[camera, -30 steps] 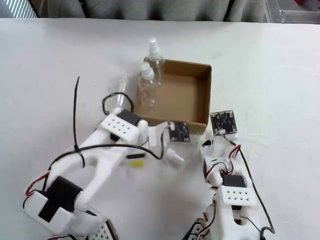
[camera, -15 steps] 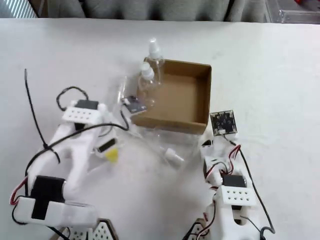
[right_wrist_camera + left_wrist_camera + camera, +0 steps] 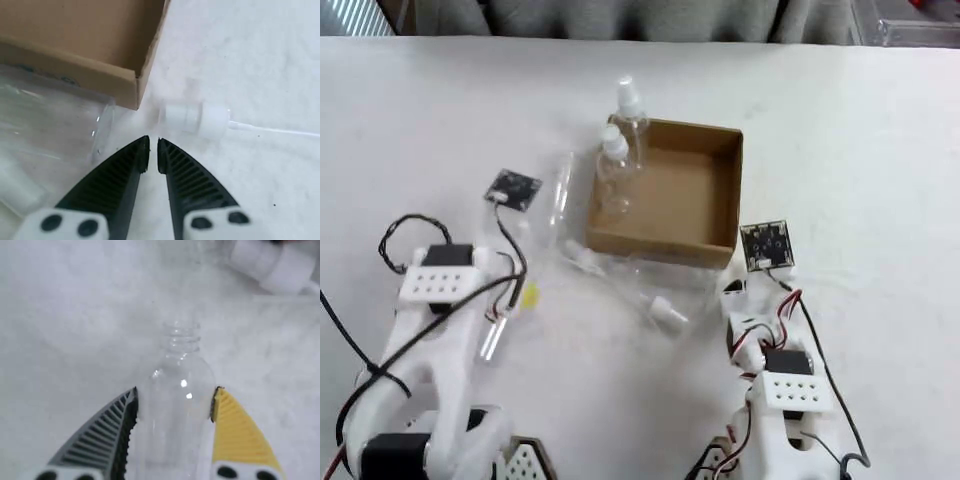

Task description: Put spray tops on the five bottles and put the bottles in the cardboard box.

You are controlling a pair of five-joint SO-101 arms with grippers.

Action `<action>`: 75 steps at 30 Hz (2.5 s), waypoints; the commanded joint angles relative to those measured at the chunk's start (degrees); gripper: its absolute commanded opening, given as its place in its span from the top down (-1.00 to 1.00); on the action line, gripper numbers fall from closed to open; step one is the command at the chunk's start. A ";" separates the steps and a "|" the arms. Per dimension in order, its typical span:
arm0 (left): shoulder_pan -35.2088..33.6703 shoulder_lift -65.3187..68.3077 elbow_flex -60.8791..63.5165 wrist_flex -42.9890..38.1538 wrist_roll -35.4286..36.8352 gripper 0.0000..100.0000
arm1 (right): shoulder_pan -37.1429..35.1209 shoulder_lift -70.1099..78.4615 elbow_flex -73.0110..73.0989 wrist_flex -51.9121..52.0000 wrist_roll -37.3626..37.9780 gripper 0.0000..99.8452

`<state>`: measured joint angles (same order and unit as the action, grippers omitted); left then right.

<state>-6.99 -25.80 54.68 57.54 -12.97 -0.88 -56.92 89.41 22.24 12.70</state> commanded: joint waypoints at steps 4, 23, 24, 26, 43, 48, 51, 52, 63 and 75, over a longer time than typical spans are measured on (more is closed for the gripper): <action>-0.48 -3.12 1.14 -4.84 7.74 0.73 | 0.04 -0.66 -0.35 -1.01 0.62 0.97; -0.48 -3.03 -2.37 -2.55 0.53 0.40 | -0.04 -0.66 -0.26 -1.01 0.62 0.97; -0.48 -2.95 -2.99 -2.11 0.44 0.40 | -0.04 -0.66 -0.26 -1.01 0.62 0.97; -0.31 -2.95 -4.40 -1.14 -2.20 0.40 | -0.04 -0.66 -0.26 -1.01 0.62 0.97; -10.33 15.96 -28.75 11.16 -11.87 0.40 | -0.04 -0.84 0.35 -1.10 0.53 0.97; -11.65 17.54 -31.82 15.30 -18.11 0.40 | -0.13 -0.92 0.35 -1.19 0.62 0.97; -11.82 17.63 -31.56 15.12 -19.43 0.40 | -0.13 -0.92 0.35 -1.19 0.62 0.97; -11.74 17.63 -31.03 15.03 -20.92 0.40 | -0.13 -0.92 0.35 -1.19 0.62 0.97; -8.92 17.63 -23.12 8.62 -26.90 0.40 | -0.13 -0.92 0.35 -1.19 0.62 0.97; -5.67 20.70 -22.51 6.95 -21.10 0.40 | 0.04 -0.92 0.35 -1.19 0.62 0.97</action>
<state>-13.32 -6.37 32.53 65.54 -36.44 -0.88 -56.92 90.29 22.24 12.70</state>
